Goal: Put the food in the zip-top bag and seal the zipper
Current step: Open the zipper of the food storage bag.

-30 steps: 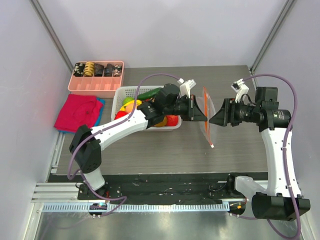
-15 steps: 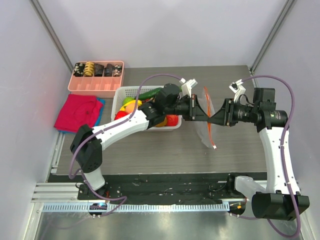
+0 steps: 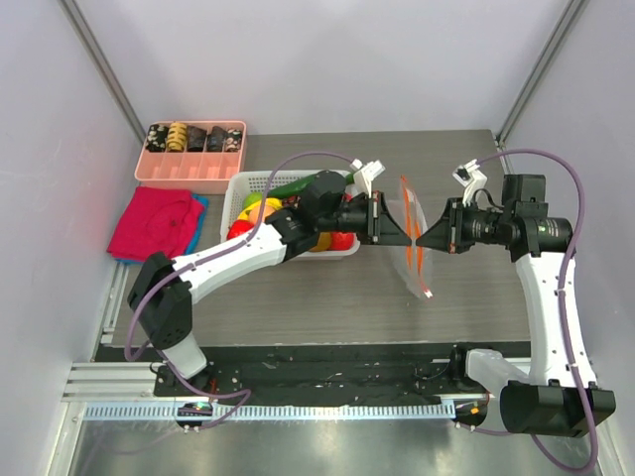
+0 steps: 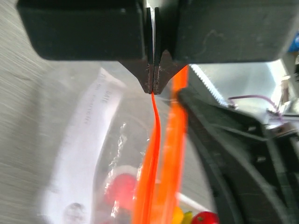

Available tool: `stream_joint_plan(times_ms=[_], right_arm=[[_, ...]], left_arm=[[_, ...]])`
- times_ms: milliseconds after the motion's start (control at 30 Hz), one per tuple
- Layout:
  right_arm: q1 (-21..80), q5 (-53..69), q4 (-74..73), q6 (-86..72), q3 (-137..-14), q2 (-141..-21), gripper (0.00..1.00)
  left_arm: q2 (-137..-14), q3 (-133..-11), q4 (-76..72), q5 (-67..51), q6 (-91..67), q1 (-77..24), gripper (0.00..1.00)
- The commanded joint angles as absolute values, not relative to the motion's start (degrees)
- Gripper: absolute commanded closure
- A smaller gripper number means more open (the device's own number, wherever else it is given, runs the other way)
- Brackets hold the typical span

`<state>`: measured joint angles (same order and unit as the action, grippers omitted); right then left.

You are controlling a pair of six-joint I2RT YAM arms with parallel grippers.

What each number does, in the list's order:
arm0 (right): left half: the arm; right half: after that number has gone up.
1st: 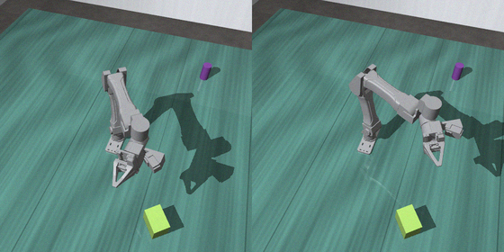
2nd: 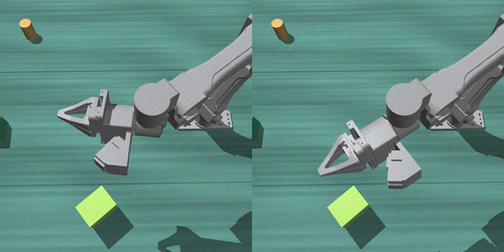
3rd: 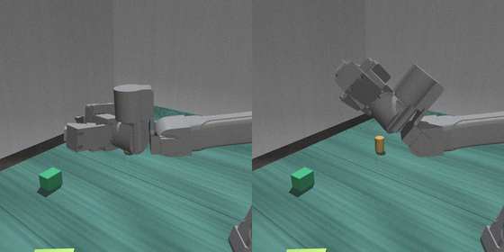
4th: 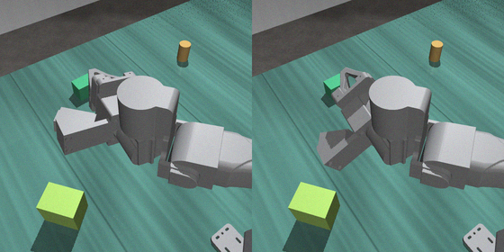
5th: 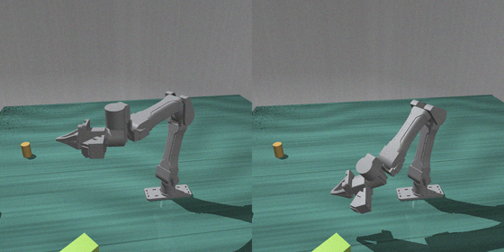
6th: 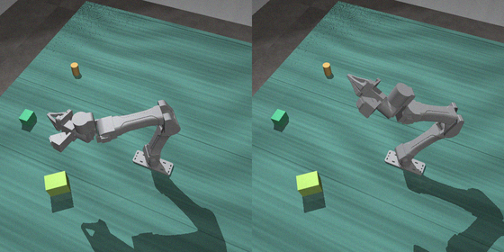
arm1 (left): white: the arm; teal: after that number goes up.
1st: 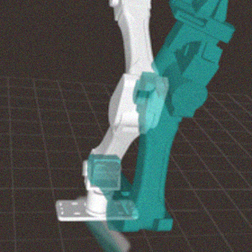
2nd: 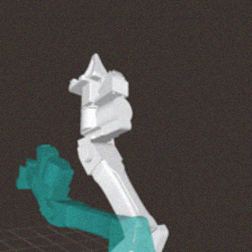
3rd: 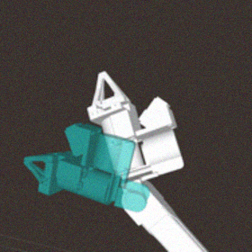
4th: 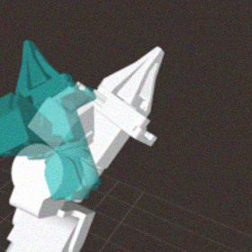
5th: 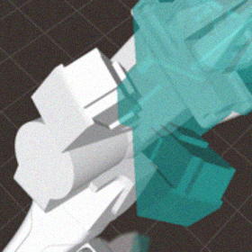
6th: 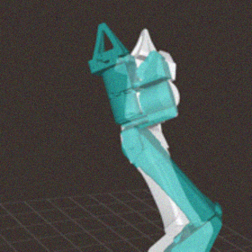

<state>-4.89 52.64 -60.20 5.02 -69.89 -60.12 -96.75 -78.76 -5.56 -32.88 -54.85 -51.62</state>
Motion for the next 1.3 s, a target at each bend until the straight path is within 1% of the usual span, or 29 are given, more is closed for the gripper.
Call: stream_joint_plan(times_ms=[0, 67, 100, 167, 267, 467, 667, 733, 800, 867, 900, 933, 967, 1000, 1033, 1067, 1100, 1200, 1267], right_arm=[[-4.7, 41.0, -60.4, 7.6, -74.2, -58.9, 0.99], [-4.7, 35.3, -60.6, 8.4, -76.2, -58.3, 0.99], [-4.7, 30.4, -60.6, 8.8, -76.9, -58.0, 0.99], [-4.7, 26.6, -60.7, 9.7, -78.8, -57.0, 0.99], [-4.7, 21.7, -61.3, 11.2, -80.6, -55.3, 0.99], [-4.7, 14.5, -63.8, 12.6, -80.8, -53.3, 0.99], [-4.7, 11.3, -66.5, 14.9, -80.0, -51.8, 0.99], [-4.7, 12.1, -67.0, 14.7, -79.5, -51.6, 0.99], [-4.7, 15.3, -67.1, 13.8, -79.0, -51.4, 0.99], [-4.7, 17.1, -66.7, 12.3, -77.9, -51.5, 0.99], [-4.7, 18.5, -66.3, 11.6, -77.4, -51.6, 0.99], [-4.7, 19.1, -65.1, 10.7, -76.1, -51.7, 0.99], [-4.7, 19.5, -64.6, 9.4, -75.6, -51.8, 0.99], [-4.7, 19.9, -64.1, 8.4, -75.0, -52.1, 0.99], [-4.7, 20.0, -62.9, 7.7, -73.9, -52.2, 0.99], [-4.7, 20.1, -62.5, 6.5, -73.5, -52.6, 0.99], [-4.7, 20.1, -62.0, 5.8, -72.5, -52.7, 0.99], [-4.7, 20.9, -60.0, 2.8, -71.0, -53.0, 0.99], [-4.7, 21.6, -58.9, 1.4, -70.4, -53.3, 0.99]], left_arm=[[-91.8, -78.8, -6.3, -33.3, -51.9, -51.3, 1.0], [-91.2, -80.9, 1.9, -30.4, -47.2, -51.3, 1.0], [-91.3, -81.8, 5.2, -26.2, -45.3, -51.4, 1.0], [-92.3, -85.9, 17.4, -21.0, -39.1, -51.2, 1.0], [-93.3, -88.2, 26.5, -15.5, -34.1, -50.1, 1.0], [-95.5, -88.4, 31.2, -11.1, -30.7, -47.2, 1.0], [-98.5, -90.7, 34.4, -7.3, -27.0, -47.0, 1.0], [-99.1, -91.3, 33.7, -8.2, -26.3, -47.0, 1.0], [-99.2, -91.8, 32.5, -13.7, -25.8, -47.1, 1.0], [-99.0, -92.4, 30.3, -17.4, -25.5, -47.1, 0.92], [-98.6, -92.6, 29.5, -20.1, -25.3, -47.1, 0.85], [-98.5, -92.8, 29.0, -21.5, -24.2, -47.0, 0.67], [-97.9, -93.5, 28.8, -22.4, -23.5, -47.1, 0.57], [-97.6, -94.0, 29.2, -23.1, -22.4, -47.1, 0.49], [-97.2, -94.3, 29.7, -23.0, -20.1, -47.1, 0.37], [-96.2, -94.6, 30.8, -23.1, -18.6, -46.9, 0.33], [-95.5, -94.5, 31.3, -23.2, -17.4, -46.8, 0.23], [-92.4, -93.1, 33.1, -24.7, -12.0, -45.2, 0.16], [-90.3, -91.7, 33.2, -25.9, -9.2, -44.0, 0.13]])
